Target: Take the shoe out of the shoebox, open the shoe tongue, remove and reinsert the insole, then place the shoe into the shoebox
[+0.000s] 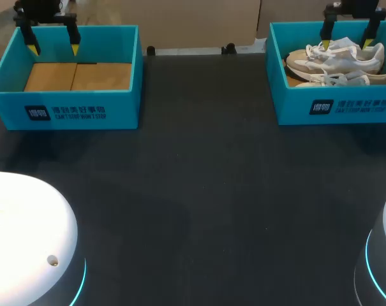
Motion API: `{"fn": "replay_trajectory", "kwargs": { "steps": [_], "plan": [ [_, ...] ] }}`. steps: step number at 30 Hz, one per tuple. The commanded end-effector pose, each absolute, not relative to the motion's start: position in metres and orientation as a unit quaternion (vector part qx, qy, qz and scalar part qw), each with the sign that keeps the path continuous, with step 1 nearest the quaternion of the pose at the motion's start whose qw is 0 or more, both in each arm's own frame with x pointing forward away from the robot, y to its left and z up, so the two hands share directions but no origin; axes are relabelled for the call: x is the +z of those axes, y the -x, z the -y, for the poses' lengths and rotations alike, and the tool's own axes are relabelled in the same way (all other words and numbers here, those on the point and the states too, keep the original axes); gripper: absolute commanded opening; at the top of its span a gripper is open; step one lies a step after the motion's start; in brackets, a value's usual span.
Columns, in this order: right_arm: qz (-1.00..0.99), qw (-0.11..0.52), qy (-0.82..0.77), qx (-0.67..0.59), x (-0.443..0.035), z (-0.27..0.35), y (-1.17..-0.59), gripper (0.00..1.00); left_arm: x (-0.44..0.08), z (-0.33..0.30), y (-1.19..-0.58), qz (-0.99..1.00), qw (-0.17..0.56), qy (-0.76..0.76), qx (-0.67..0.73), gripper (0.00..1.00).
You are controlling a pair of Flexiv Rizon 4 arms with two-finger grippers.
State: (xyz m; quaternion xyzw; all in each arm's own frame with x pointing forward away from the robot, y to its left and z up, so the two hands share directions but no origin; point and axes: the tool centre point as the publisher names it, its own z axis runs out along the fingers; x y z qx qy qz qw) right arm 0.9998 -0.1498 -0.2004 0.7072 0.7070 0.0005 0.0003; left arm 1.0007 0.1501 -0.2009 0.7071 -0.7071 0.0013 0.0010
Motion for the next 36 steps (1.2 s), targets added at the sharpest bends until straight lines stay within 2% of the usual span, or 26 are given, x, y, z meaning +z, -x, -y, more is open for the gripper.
{"fn": "replay_trajectory", "kwargs": {
  "steps": [1, 12, 29, 36],
  "plan": [
    [-0.707, 0.000, -0.707, 0.000, -0.200, 0.150, -1.000, 1.00, -0.201, -0.150, -1.000, 0.707, 0.001, -0.707, 0.001, 1.00],
    [-0.703, -0.004, -0.711, 0.001, -0.202, 0.152, -1.000, 1.00, -0.201, -0.150, -1.000, 0.707, 0.001, -0.707, 0.001, 1.00],
    [-0.665, 0.055, -0.745, -0.017, -0.225, 0.241, -1.005, 1.00, -0.201, -0.150, -1.000, 0.707, 0.001, -0.707, 0.001, 1.00],
    [-0.660, 0.060, -0.748, -0.033, -0.247, 0.273, -1.008, 1.00, -0.201, -0.150, -1.000, 0.707, 0.001, -0.707, 0.001, 1.00]
  ]
}}
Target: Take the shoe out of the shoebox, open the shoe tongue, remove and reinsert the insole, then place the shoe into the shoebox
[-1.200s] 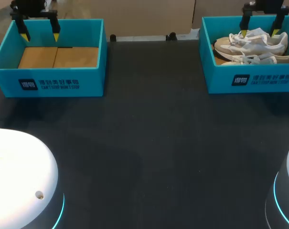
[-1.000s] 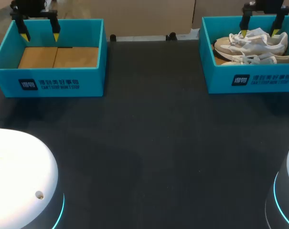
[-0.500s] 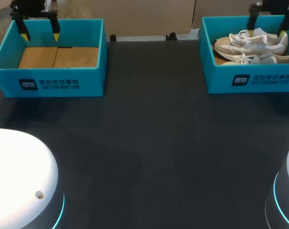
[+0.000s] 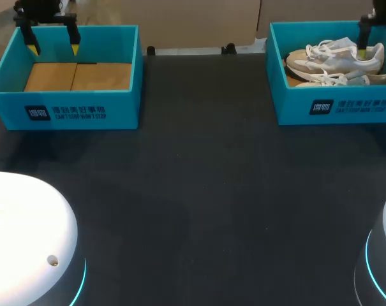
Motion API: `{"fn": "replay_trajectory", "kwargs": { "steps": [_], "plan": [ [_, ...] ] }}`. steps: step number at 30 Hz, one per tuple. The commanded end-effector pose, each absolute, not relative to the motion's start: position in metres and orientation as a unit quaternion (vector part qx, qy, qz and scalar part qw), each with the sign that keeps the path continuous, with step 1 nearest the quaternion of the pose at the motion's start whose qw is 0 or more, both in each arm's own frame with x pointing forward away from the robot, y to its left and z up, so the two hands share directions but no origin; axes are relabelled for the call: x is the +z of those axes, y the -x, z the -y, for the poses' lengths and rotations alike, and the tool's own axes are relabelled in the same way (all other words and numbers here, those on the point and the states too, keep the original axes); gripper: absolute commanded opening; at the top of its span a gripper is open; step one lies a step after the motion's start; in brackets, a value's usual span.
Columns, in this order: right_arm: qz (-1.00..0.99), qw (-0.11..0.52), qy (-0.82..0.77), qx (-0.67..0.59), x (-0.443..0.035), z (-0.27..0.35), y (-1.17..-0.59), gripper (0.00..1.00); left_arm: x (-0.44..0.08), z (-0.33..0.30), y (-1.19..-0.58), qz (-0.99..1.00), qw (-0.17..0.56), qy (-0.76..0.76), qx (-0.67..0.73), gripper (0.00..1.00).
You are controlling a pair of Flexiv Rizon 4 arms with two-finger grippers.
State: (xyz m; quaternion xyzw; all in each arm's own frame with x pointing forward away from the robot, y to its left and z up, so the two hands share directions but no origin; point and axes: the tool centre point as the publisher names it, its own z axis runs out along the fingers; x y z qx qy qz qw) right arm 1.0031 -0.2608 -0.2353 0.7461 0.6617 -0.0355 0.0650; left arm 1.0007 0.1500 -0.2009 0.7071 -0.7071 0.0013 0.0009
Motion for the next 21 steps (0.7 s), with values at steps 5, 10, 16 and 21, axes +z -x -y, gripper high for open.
{"fn": "replay_trajectory", "kwargs": {
  "steps": [5, 10, 16, 21],
  "plan": [
    [-0.658, 0.062, -0.749, -0.041, -0.261, 0.290, -1.012, 1.00, -0.201, -0.150, -1.000, 0.707, 0.001, -0.707, 0.001, 1.00],
    [-0.654, 0.066, -0.752, -0.046, -0.274, 0.305, -1.017, 0.50, -0.201, -0.150, -1.000, 0.707, 0.001, -0.707, 0.001, 1.00],
    [-0.650, 0.074, -0.755, -0.054, -0.287, 0.318, -1.023, 0.41, -0.201, -0.150, -1.000, 0.707, 0.001, -0.707, 0.001, 1.00],
    [-0.646, 0.073, -0.757, -0.054, -0.302, 0.324, -1.027, 0.41, -0.201, -0.150, -1.000, 0.707, 0.001, -0.707, 0.001, 1.00]
  ]
}}
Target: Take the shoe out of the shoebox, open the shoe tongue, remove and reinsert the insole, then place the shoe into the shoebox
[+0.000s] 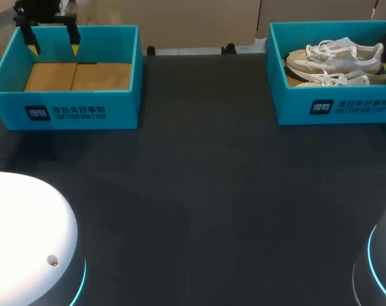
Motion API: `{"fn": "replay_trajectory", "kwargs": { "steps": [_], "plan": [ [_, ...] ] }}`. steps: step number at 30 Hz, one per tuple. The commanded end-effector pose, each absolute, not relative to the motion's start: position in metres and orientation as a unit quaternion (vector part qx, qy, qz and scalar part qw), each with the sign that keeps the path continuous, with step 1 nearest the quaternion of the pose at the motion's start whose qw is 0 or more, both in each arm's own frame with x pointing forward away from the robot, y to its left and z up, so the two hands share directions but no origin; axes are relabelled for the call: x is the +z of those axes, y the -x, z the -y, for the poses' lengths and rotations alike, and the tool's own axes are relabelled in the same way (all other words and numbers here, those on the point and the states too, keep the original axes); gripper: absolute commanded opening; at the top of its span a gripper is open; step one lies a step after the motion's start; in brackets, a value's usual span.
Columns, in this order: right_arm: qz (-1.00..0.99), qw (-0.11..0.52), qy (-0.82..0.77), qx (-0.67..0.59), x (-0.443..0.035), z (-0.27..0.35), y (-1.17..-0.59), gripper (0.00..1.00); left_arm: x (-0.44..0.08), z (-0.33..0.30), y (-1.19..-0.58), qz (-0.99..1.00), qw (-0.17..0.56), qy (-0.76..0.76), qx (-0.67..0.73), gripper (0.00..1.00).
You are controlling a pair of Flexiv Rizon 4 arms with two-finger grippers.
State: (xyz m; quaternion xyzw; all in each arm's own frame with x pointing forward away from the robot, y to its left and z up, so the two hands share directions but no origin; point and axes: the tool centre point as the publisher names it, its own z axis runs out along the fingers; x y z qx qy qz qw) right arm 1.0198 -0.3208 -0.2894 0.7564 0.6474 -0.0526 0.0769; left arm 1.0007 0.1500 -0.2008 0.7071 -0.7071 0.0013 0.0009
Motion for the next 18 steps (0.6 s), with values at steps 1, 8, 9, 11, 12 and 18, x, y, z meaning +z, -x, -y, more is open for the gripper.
{"fn": "replay_trajectory", "kwargs": {
  "steps": [1, 8, 9, 11, 12, 18],
  "plan": [
    [-0.646, 0.073, -0.758, -0.054, -0.305, 0.325, -1.027, 0.41, -0.201, -0.150, -1.000, 0.707, 0.001, -0.707, 0.001, 1.00],
    [-0.648, 0.080, -0.755, -0.055, -0.323, 0.330, -1.029, 0.40, -0.201, -0.150, -1.000, 0.707, 0.001, -0.707, 0.001, 1.00],
    [-0.648, 0.080, -0.756, -0.056, -0.325, 0.331, -1.029, 0.40, -0.201, -0.150, -1.000, 0.707, 0.001, -0.707, 0.001, 1.00],
    [-0.647, 0.078, -0.756, -0.055, -0.328, 0.332, -1.028, 0.39, -0.201, -0.150, -1.000, 0.707, 0.001, -0.707, 0.001, 1.00],
    [-0.648, 0.077, -0.756, -0.053, -0.330, 0.333, -1.028, 0.39, -0.201, -0.150, -1.000, 0.707, 0.001, -0.707, 0.001, 1.00],
    [-0.650, 0.087, -0.754, -0.045, -0.342, 0.337, -1.028, 0.42, -0.201, -0.150, -1.000, 0.707, 0.001, -0.707, 0.001, 1.00]
  ]
}}
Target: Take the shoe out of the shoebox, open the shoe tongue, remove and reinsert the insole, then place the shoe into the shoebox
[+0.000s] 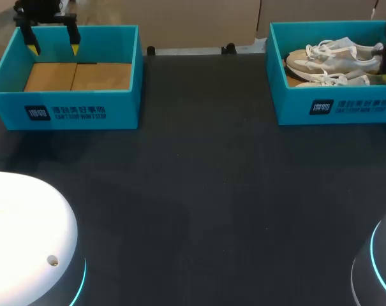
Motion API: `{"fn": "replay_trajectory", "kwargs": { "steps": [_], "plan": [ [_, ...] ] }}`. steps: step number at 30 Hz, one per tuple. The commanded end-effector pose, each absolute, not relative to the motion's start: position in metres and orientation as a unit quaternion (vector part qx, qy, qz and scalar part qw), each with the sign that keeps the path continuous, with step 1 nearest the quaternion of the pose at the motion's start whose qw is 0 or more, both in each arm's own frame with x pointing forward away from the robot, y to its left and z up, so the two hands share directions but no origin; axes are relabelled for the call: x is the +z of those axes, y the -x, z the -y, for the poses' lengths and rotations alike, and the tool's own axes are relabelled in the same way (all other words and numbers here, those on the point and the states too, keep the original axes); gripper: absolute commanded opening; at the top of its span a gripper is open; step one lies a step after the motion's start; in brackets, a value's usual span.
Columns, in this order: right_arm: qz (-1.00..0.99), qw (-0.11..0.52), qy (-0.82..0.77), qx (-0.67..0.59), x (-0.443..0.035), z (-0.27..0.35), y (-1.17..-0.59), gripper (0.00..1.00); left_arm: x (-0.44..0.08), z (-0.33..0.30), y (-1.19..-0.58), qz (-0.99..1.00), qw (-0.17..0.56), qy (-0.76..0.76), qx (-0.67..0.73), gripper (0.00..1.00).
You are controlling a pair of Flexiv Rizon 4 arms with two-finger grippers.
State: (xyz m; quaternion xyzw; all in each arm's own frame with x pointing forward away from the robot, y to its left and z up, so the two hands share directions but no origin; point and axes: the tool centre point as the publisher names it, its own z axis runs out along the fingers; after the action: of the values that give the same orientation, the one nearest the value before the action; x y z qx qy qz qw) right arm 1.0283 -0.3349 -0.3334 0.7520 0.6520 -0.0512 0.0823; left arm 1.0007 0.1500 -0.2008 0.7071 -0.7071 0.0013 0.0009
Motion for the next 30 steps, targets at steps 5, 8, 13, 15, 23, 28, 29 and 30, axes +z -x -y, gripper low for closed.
{"fn": "replay_trajectory", "kwargs": {
  "steps": [5, 8, 13, 15, 23, 28, 29, 30],
  "plan": [
    [-0.647, 0.101, -0.755, -0.034, -0.350, 0.338, -1.028, 0.43, -0.201, -0.150, -1.000, 0.707, 0.001, -0.707, 0.001, 1.00],
    [-0.642, 0.102, -0.759, -0.029, -0.356, 0.340, -1.028, 0.42, -0.201, -0.150, -1.000, 0.707, 0.001, -0.707, 0.001, 1.00],
    [-0.634, 0.099, -0.766, -0.032, -0.370, 0.346, -1.030, 0.40, -0.201, -0.150, -1.000, 0.707, 0.001, -0.707, 0.001, 1.00],
    [-0.636, 0.098, -0.765, -0.036, -0.372, 0.345, -1.030, 0.39, -0.201, -0.150, -1.000, 0.707, 0.001, -0.707, 0.001, 1.00],
    [-0.640, 0.105, -0.760, -0.046, -0.374, 0.343, -1.031, 0.00, -0.201, -0.150, -1.000, 0.707, 0.001, -0.707, 0.001, 1.00],
    [-0.638, 0.109, -0.760, -0.052, -0.372, 0.342, -1.030, 0.00, -0.201, -0.150, -1.000, 0.707, 0.001, -0.707, 0.001, 1.00],
    [-0.638, 0.110, -0.760, -0.052, -0.370, 0.343, -1.029, 0.00, -0.201, -0.150, -1.000, 0.707, 0.001, -0.707, 0.001, 1.00],
    [-0.638, 0.110, -0.761, -0.053, -0.367, 0.342, -1.028, 0.00, -0.201, -0.150, -1.000, 0.707, 0.001, -0.707, 0.001, 1.00]
  ]
}}
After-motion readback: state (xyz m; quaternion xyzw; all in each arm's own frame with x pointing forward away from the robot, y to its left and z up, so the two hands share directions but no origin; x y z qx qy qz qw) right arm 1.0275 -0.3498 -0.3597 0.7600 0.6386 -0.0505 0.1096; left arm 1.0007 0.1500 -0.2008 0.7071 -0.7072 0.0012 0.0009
